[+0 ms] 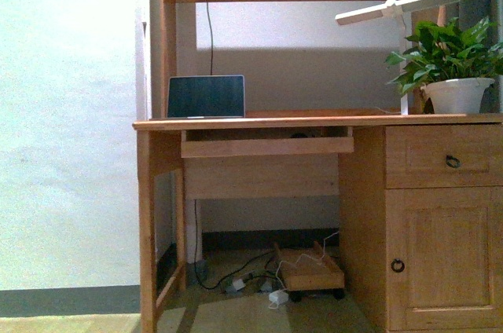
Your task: Place mouse
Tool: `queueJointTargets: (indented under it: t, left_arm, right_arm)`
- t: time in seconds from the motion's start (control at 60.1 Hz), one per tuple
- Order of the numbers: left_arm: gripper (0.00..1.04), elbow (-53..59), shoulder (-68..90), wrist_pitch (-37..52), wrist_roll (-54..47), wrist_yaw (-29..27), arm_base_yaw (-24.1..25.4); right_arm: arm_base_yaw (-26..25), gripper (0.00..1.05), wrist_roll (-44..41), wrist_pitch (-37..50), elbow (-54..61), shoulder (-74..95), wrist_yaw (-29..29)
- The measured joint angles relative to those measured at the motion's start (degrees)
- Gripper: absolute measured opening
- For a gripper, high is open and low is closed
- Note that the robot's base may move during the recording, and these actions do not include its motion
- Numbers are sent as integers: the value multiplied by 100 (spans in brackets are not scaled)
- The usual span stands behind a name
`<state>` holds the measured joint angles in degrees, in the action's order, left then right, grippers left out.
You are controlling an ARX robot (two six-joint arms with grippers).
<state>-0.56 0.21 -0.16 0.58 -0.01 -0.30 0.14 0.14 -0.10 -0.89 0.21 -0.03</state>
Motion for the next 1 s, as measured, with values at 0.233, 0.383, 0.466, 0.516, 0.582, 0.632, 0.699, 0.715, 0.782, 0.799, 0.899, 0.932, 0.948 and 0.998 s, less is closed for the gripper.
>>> queueJointTargets:
  t: [0.233,0.383,0.466,0.516,0.582,0.632,0.699,0.715,0.782,0.799,0.899,0.932,0.948,0.998]
  left_arm:
    - [97,0,0,0,0,0,0]
    - [97,0,0,0,0,0,0]
    - [97,0,0,0,0,0,0]
    - [97,0,0,0,0,0,0]
    - [97,0,0,0,0,0,0]
    - [97,0,0,0,0,0,0]
    - [97,0,0,0,0,0,0]
    - [97,0,0,0,0,0,0]
    - [97,0,0,0,0,0,0]
    - [97,0,0,0,0,0,0]
    - [97,0,0,0,0,0,0]
    - [97,0,0,0,0,0,0]
    - [97,0,0,0,0,0,0]
    - [97,0,0,0,0,0,0]
  right_arm:
    - [0,104,2,0,0,0,0]
    - [0,104,0,0,0,0,0]
    - [0,104,0,0,0,0,0]
    - [0,104,2,0,0,0,0]
    - [0,104,2,0,0,0,0]
    - [0,104,0,0,0,0,0]
    - [0,104,2,0,0,0,0]
    - [0,104,0,0,0,0,0]
    - [0,104,0,0,0,0,0]
    - [0,104,0,0,0,0,0]
    - [0,104,0,0,0,0,0]
    - [0,104,0,0,0,0,0]
    - [0,104,0,0,0,0,0]
    - [0,104,0,0,0,0,0]
